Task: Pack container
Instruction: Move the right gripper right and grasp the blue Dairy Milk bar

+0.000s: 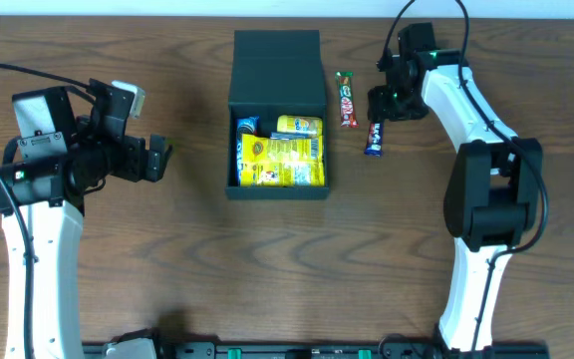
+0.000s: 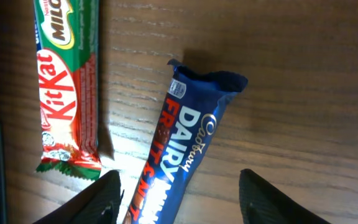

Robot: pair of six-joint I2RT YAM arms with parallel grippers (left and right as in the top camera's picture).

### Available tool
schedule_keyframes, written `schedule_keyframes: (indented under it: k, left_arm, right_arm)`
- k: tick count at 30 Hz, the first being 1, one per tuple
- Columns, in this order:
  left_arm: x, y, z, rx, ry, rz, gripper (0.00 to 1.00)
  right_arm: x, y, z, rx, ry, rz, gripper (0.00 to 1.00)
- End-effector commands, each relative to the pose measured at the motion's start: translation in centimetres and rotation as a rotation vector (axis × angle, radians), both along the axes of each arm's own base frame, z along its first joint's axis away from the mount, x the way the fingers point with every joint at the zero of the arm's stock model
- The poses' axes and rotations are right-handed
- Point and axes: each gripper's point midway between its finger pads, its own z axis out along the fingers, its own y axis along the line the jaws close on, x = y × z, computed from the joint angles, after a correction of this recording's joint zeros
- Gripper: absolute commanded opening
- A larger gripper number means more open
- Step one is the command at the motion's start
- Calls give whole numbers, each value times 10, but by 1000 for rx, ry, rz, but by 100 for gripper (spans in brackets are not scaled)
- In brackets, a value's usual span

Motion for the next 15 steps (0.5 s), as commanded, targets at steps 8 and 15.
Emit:
schedule_keyframes:
  k: [8, 15]
  left_arm:
    - [0, 0, 4, 7, -14, -6, 95]
    - [-1, 0, 4, 7, -13, -6, 95]
  right_arm:
    - [-9, 4, -18, -6, 35, -21, 59]
    - [-15, 10, -31, -11, 67, -7, 59]
